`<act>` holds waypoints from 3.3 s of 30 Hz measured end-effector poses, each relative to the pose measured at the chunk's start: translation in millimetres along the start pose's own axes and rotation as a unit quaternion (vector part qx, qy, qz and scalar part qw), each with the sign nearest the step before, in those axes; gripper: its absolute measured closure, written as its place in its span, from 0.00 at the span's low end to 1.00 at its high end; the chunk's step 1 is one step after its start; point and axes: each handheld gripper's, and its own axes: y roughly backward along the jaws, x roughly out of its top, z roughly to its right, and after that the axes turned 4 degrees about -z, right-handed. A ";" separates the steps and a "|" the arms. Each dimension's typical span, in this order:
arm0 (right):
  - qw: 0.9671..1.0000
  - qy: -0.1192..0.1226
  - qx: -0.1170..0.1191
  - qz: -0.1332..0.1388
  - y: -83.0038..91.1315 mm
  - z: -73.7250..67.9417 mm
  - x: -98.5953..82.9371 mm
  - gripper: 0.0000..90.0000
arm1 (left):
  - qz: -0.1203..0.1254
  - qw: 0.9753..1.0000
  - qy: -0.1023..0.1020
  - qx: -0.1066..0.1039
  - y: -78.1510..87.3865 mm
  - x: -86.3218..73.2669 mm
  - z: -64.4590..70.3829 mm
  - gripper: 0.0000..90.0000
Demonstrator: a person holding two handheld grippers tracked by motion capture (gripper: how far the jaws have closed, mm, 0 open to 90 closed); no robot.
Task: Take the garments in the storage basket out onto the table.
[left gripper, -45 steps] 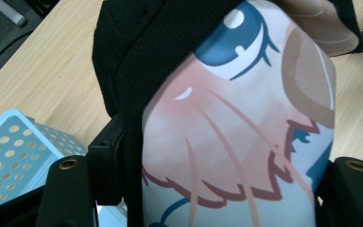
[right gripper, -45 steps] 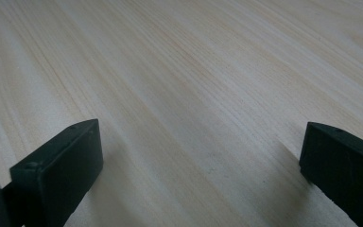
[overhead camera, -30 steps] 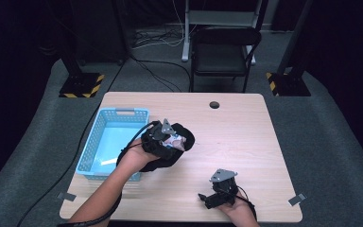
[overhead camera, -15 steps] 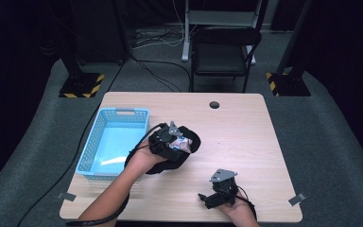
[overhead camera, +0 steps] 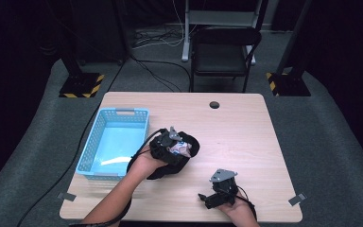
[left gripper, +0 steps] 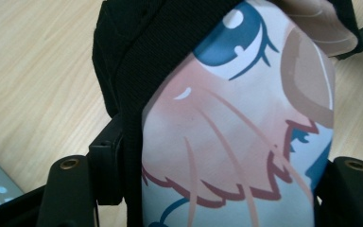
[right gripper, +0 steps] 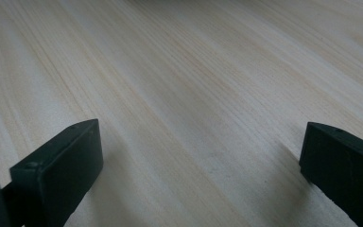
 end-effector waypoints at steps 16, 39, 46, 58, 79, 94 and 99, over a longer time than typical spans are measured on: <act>1.000 0.000 0.000 0.000 0.0 0.0 0.0 0.00 | -0.021 1.000 -0.002 -0.002 -21.2 -6.2 5.9 0.36; 1.000 0.001 0.000 0.000 0.0 0.0 0.0 0.00 | -0.032 0.999 0.006 -0.010 -37.9 -13.6 9.8 0.36; 1.000 0.000 0.000 0.000 0.0 0.0 0.0 0.00 | -0.029 1.000 0.008 -0.007 -39.6 -16.2 11.2 0.33; 1.000 0.000 0.000 0.000 -0.1 0.0 0.0 0.00 | -0.016 1.000 0.020 -0.016 -35.2 -19.3 11.6 0.17; 1.000 0.001 0.000 0.000 -0.1 0.0 0.0 0.00 | -0.002 0.999 0.027 -0.022 -28.0 -18.7 10.1 0.04; 1.000 0.000 0.000 0.000 0.0 0.0 0.0 0.00 | 0.038 0.999 0.021 -0.016 0.8 -10.0 10.2 0.04; 1.000 0.001 0.000 0.000 0.0 0.0 0.0 0.00 | 0.046 0.999 0.021 -0.016 8.0 -8.7 9.6 0.04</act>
